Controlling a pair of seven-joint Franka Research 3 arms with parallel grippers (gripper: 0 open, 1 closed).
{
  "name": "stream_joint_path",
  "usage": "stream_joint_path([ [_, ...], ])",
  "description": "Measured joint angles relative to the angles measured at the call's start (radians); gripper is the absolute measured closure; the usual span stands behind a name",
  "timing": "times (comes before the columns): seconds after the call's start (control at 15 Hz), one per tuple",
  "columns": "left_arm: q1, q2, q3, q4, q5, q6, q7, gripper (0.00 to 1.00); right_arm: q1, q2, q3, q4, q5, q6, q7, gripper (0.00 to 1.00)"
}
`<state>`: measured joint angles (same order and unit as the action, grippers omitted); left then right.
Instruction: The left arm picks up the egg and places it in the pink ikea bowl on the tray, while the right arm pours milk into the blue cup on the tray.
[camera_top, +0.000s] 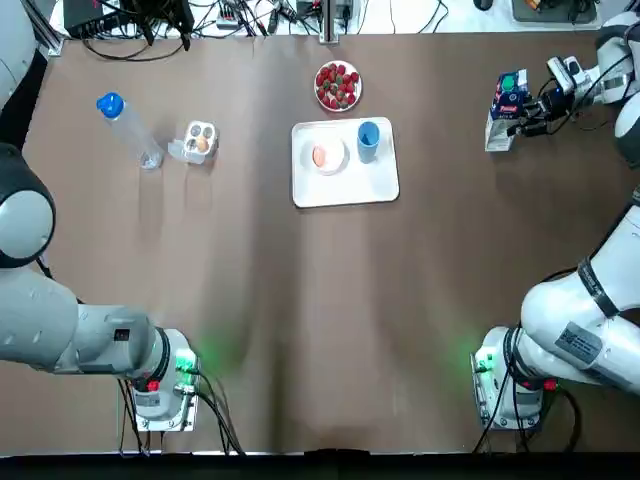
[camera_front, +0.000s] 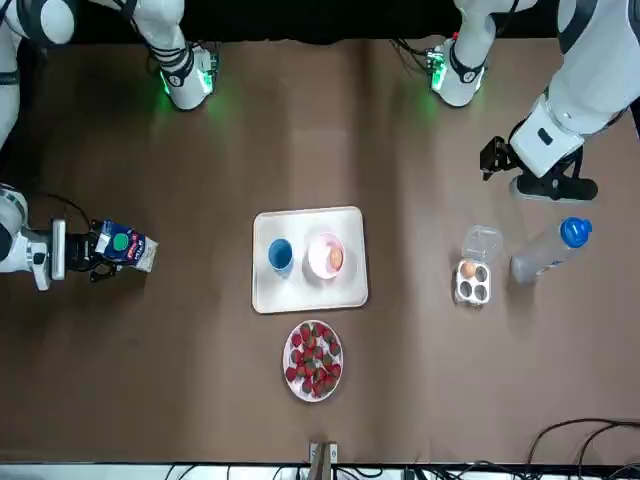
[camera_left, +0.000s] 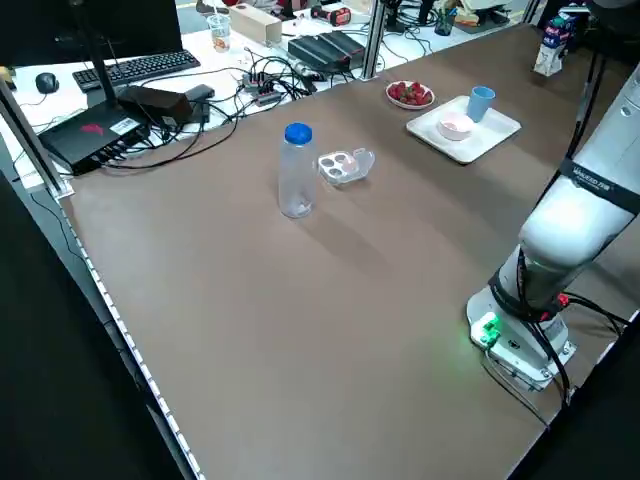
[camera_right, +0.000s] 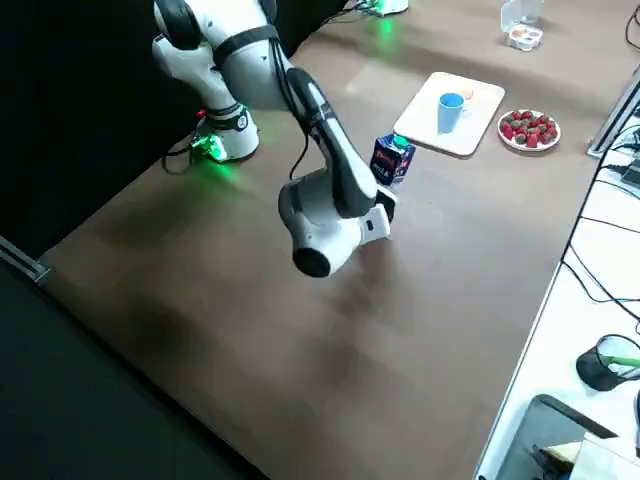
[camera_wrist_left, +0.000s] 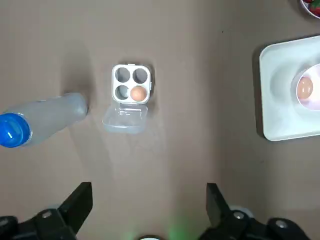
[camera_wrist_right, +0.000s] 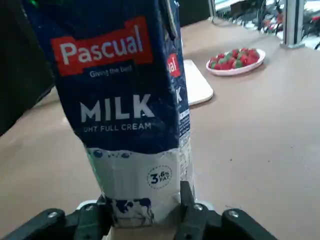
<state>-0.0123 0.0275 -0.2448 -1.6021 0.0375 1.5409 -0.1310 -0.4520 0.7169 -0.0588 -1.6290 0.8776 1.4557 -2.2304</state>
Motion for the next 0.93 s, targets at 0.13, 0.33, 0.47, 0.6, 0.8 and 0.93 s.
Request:
stream_joint_path([
  [0.13, 0.002, 0.0, 0.002, 0.001, 0.0, 0.0, 0.0, 0.0, -0.012, 0.028, 0.0, 0.0, 0.018, -0.008, -0.042, 0.46],
  [0.33, 0.002, 0.0, 0.005, 0.004, 0.0, 0.0, 0.0, 0.0, -0.022, 0.063, 0.0, 0.0, 0.025, -0.01, -0.085, 0.46],
  [0.47, 0.002, 0.0, 0.006, 0.004, 0.0, -0.001, 0.0, 0.0, -0.029, 0.082, 0.0, 0.0, 0.028, -0.01, -0.123, 0.46],
  [0.6, -0.011, 0.001, 0.03, 0.004, -0.004, -0.005, -0.007, 0.0, -0.039, 0.102, 0.0, 0.0, 0.04, -0.01, -0.155, 0.46],
  [0.8, -0.107, 0.001, 0.171, 0.004, -0.014, -0.01, -0.007, 0.0, -0.05, 0.125, 0.001, 0.0, 0.053, -0.011, -0.176, 0.46],
  [0.93, -0.126, 0.001, 0.203, 0.004, -0.016, -0.012, -0.007, 0.0, -0.055, 0.142, 0.001, 0.0, 0.076, -0.012, -0.2, 0.46],
])
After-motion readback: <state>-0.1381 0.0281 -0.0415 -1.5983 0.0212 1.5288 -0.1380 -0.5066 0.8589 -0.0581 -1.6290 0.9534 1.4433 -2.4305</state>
